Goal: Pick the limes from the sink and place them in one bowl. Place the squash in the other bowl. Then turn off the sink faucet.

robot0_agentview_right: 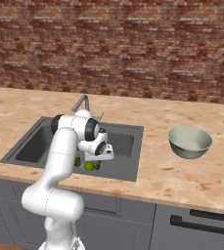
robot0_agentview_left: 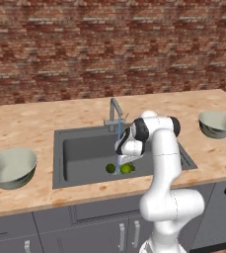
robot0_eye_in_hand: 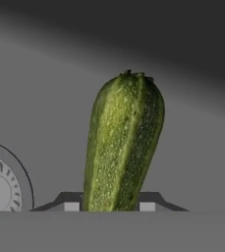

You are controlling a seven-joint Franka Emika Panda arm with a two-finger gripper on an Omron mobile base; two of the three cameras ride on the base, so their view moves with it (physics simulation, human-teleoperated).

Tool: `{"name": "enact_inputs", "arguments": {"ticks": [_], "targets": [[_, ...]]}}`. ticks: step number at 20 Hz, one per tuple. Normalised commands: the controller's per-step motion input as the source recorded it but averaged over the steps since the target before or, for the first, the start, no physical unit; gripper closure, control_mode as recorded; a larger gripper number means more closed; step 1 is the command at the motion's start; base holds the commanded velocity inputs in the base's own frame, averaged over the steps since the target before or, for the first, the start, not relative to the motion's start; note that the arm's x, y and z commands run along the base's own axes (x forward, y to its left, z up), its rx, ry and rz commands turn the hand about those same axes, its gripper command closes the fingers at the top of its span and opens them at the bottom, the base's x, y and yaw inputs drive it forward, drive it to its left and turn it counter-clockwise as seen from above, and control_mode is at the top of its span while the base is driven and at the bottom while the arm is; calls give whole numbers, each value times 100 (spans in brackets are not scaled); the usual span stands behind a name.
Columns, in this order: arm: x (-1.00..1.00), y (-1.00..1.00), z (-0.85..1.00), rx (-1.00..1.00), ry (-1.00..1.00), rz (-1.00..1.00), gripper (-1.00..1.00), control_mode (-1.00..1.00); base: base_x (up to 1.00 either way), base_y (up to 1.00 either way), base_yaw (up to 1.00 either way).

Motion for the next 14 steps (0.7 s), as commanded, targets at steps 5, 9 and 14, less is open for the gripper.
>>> {"name": "enact_inputs", "arguments": {"ticks": [5,9,14], "targets": [[-69,-23,53,11,-32,-13,100,-100,0,0,0],[-72,-9,85,4,-40,-15,100,-100,0,0,0],[-74,-15,88,1,-40,-14,100,-100,0,0,0]]}}
